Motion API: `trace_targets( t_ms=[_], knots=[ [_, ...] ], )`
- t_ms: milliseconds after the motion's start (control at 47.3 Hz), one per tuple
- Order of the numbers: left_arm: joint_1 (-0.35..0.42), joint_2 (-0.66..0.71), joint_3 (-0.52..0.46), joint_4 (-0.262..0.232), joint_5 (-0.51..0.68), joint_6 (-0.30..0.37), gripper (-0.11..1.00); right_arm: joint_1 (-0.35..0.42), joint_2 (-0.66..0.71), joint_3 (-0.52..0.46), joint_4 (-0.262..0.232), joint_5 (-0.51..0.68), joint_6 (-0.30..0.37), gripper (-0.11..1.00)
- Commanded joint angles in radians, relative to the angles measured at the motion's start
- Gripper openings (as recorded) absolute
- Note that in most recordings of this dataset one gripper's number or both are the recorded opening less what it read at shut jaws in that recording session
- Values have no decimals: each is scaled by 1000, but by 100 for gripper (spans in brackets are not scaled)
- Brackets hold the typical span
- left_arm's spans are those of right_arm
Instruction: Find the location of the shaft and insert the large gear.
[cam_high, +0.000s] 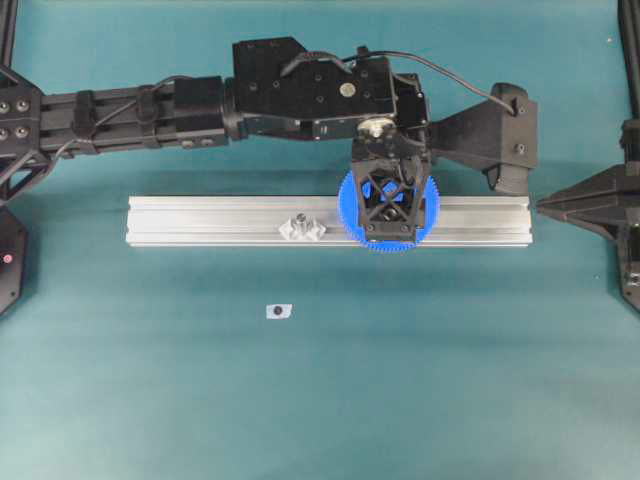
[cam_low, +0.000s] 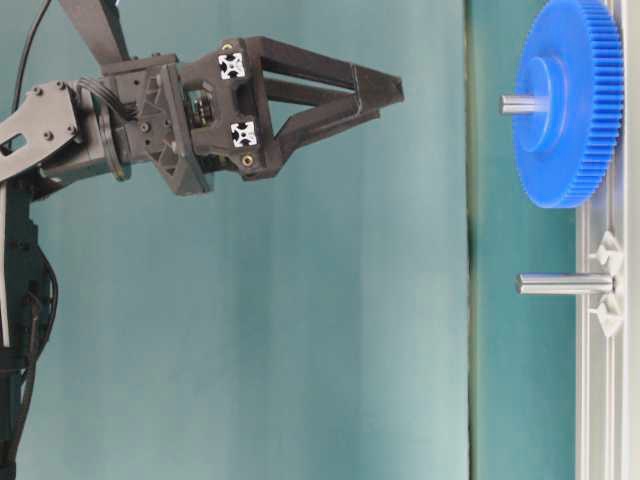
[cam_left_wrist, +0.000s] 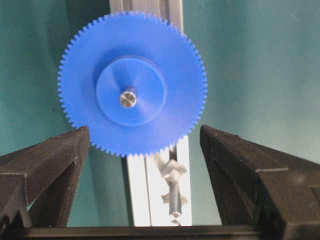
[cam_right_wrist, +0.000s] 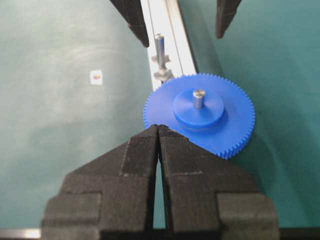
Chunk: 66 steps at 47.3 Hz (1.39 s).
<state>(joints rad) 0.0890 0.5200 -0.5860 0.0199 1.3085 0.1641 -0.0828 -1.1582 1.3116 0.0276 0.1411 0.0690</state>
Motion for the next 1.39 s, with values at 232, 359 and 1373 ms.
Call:
trace_targets(
  t_ms=[232, 359, 1373],
  knots=[
    [-8, -44, -29, 2, -2, 0, 85, -2, 6, -15, 0, -5, 8, 3],
    [-9, -43, -29, 2, 0, 0, 85, -2, 6, -15, 0, -5, 8, 3],
    [-11, 14, -117, 2, 109, -12, 86, -2, 6, -15, 0, -5, 8, 3]
  ],
)
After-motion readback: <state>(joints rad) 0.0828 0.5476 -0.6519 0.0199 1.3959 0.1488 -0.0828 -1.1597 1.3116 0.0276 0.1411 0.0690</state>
